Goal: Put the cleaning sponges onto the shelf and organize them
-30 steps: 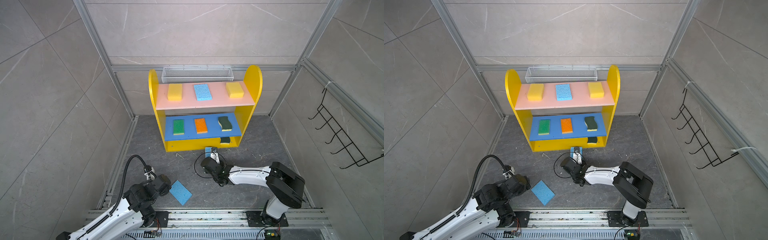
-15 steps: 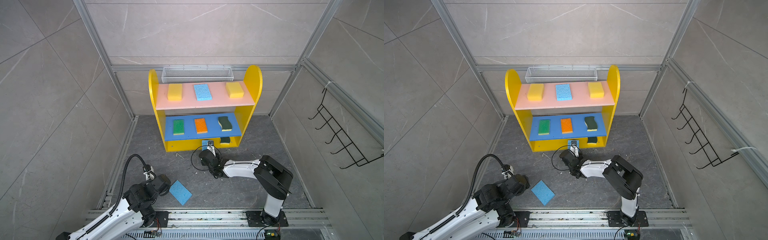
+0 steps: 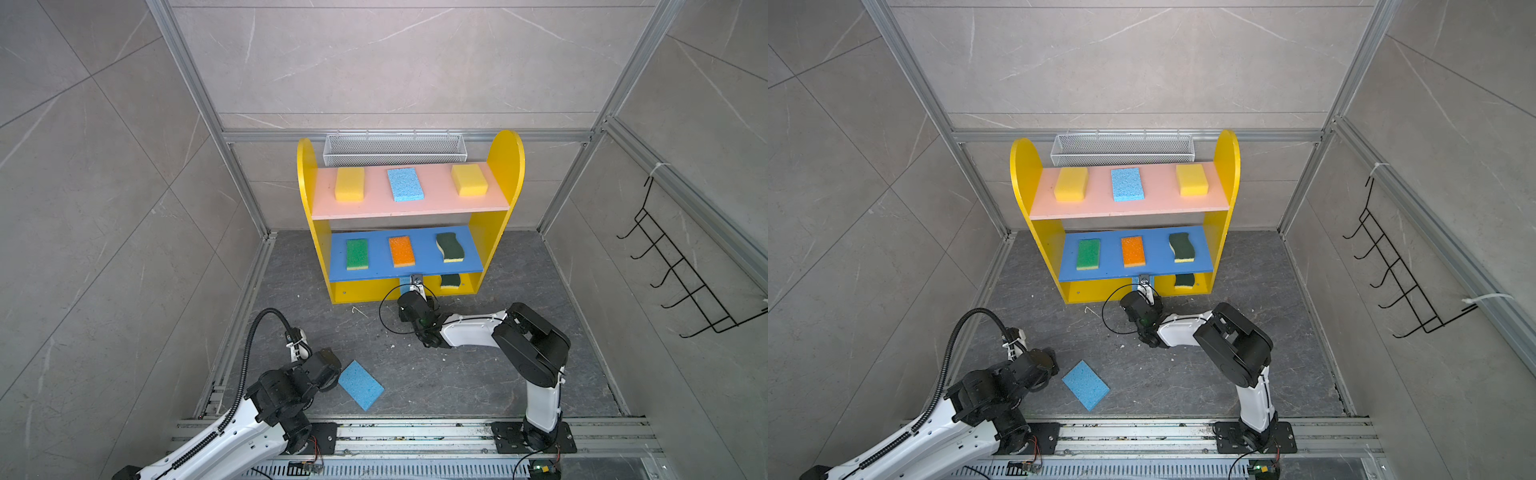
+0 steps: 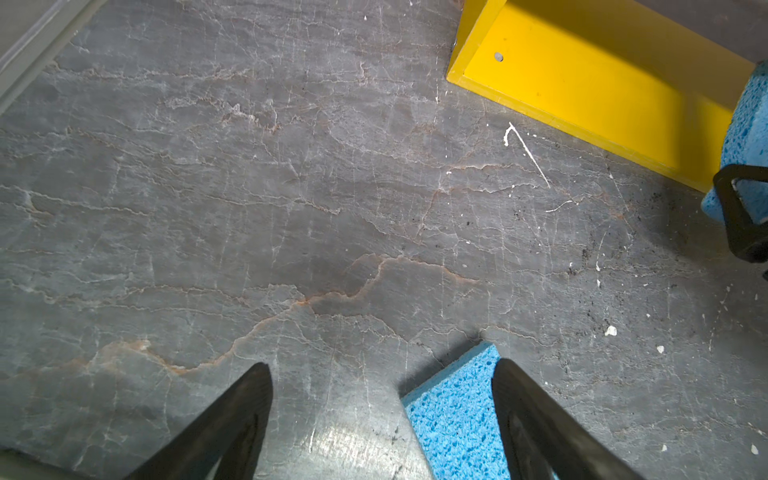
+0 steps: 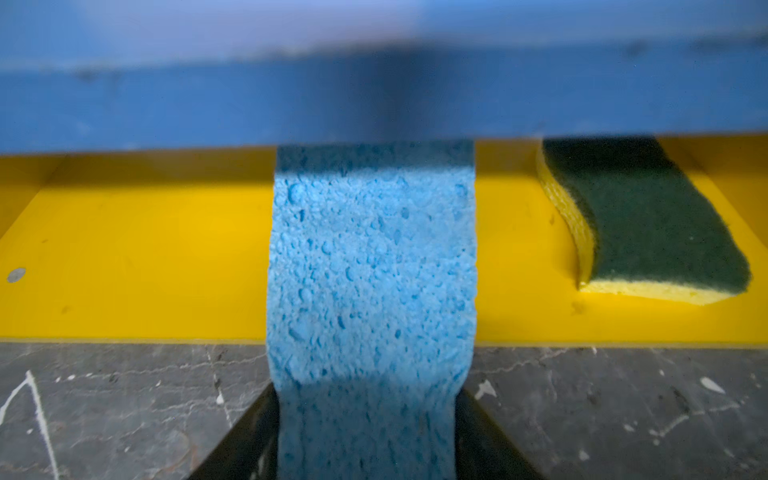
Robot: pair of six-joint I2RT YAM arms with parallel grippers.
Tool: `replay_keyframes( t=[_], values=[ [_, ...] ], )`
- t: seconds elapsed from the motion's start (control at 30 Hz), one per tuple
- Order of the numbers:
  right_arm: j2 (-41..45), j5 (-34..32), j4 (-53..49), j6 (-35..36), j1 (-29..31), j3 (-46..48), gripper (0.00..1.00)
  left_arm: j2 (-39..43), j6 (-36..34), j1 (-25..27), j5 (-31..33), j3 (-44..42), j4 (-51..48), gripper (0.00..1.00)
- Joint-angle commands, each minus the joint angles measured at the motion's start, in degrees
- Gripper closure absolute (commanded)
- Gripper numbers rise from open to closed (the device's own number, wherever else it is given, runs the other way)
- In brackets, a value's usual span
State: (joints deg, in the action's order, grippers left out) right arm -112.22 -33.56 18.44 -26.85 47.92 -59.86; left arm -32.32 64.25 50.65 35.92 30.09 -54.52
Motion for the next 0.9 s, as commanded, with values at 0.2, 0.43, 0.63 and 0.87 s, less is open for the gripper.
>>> replay_keyframes(
  t=[0.2, 0.43, 0.63, 0.87],
  values=[
    [-2.99, 2.72, 1.3, 1.79, -0.2, -3.74, 0.38, -2.46, -2.61, 0.24, 2.63, -0.32, 3.71, 0.14],
    [-2.82, 3.4, -0.95, 1.71, -0.19, -5.93, 0.38, -3.19, -3.03, 0.25, 2.75, -0.88, 5.06, 0.14],
    [-3.19, 4.3, -2.79, 1.98, -0.3, -8.18, 0.39, -3.28, -2.9, 0.24, 2.62, -1.69, 5.85, 0.14],
    [-4.46, 6.71, -4.89, -0.17, -1.89, -10.25, 0.39, -2.74, -2.81, 0.28, 2.65, -2.08, 5.74, 0.14]
  ],
)
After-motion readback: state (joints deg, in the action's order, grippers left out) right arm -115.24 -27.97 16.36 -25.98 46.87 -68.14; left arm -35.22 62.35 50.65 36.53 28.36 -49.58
